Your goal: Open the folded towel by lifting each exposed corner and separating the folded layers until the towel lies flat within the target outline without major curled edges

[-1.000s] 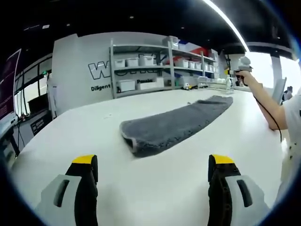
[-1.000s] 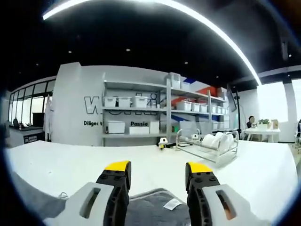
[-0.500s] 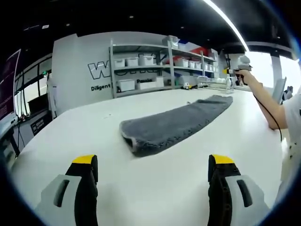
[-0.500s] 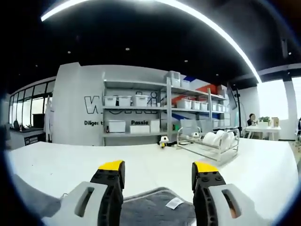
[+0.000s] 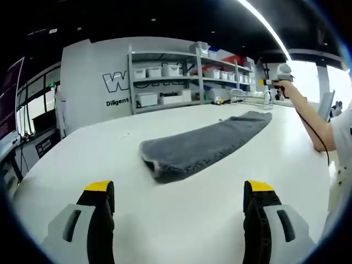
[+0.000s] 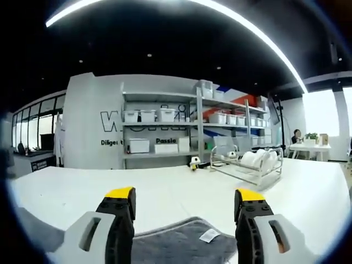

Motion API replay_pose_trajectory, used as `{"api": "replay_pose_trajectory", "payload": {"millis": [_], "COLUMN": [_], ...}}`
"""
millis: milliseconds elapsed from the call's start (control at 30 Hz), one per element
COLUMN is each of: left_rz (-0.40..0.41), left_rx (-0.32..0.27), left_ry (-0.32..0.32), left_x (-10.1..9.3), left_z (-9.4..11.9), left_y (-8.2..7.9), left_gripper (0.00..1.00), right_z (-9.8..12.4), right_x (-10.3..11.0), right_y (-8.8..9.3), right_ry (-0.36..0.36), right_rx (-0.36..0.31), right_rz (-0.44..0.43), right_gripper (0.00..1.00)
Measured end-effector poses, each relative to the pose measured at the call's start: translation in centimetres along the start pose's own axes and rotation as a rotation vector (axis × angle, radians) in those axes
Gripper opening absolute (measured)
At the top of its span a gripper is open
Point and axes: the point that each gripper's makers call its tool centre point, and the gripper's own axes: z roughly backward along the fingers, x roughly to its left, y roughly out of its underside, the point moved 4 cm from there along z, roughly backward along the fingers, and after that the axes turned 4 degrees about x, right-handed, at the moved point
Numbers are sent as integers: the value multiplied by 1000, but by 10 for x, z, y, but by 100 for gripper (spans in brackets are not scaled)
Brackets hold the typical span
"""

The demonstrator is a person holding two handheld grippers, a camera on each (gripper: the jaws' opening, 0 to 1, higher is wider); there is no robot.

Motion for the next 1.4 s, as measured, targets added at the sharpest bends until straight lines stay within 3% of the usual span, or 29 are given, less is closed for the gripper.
{"api": "replay_pose_trajectory", "payload": {"millis": [467,800,1100,1233,1400], "left_rz": [-1,-2,4,5,10], "left_rx": [8,8,11,14,22], "left_ry": [4,4,2,8,12], "left_x": [-1,-1,1,0,1], "left_z": [1,2,0,-2,-4], "left_y": [1,1,4,5,8], "left_gripper": [96,96,96,96,96], "right_z": [2,12,25,29,32], "right_x": [13,29,23,20,26], "right_y": [-9,-22,-34,-34,-30], "right_ry": [-54,-110,-77,-62,-94], "right_rx": [-1,-1,-23,10,57], "right_rz": [0,22,31,41,46], "right_gripper": [100,99,99,99,99]}}
